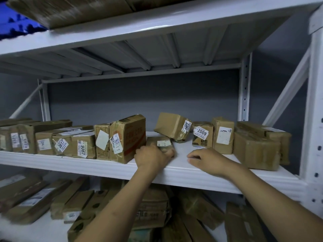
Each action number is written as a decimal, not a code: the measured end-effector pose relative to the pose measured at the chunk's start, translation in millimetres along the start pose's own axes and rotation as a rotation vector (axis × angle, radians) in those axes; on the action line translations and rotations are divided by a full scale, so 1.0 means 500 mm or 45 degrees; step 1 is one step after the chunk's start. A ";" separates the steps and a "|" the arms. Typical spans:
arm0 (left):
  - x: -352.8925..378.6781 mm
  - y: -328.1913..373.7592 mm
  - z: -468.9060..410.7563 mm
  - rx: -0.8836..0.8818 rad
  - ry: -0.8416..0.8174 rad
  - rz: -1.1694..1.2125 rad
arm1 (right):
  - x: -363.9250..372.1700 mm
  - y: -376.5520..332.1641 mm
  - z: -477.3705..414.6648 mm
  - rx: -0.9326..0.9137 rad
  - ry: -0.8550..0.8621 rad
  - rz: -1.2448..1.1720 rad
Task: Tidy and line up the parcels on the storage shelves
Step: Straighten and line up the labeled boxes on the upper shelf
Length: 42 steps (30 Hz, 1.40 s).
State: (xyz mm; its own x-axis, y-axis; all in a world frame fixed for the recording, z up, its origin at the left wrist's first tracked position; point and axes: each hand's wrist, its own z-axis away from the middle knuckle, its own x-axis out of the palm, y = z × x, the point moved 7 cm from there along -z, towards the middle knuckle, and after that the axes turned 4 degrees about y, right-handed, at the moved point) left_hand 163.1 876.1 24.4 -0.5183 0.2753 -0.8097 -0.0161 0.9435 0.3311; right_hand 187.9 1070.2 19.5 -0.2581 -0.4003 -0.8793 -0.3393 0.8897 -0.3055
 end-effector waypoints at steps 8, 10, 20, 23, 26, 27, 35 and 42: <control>0.001 0.000 0.015 0.274 -0.198 0.306 | -0.007 -0.035 0.038 0.009 0.051 0.009; -0.011 -0.007 0.030 0.411 -0.179 0.365 | -0.014 -0.058 0.047 -0.045 0.114 0.001; -0.062 -0.056 0.065 0.470 -0.054 0.765 | 0.001 -0.139 0.071 -0.149 0.416 0.322; -0.070 -0.048 0.079 0.468 -0.103 0.893 | -0.016 -0.160 0.086 -0.259 0.596 0.358; -0.086 -0.030 0.094 0.451 -0.230 1.137 | -0.034 -0.161 0.104 -0.253 0.714 0.170; -0.090 -0.022 0.095 0.452 -0.277 1.238 | -0.043 -0.157 0.110 -0.192 0.736 0.021; -0.097 0.001 0.082 0.625 -0.369 1.318 | -0.043 -0.149 0.083 -0.033 0.354 -0.722; -0.135 -0.053 0.060 0.473 0.028 1.095 | -0.022 -0.197 0.039 -0.019 0.199 -0.882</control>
State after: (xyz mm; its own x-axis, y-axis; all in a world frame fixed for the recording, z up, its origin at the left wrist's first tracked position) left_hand 224.0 838.0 55.7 -0.2415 0.9059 -0.3479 0.6524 0.4170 0.6329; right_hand 242.0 991.5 52.1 -0.1052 -0.9009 -0.4212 -0.4843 0.4163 -0.7695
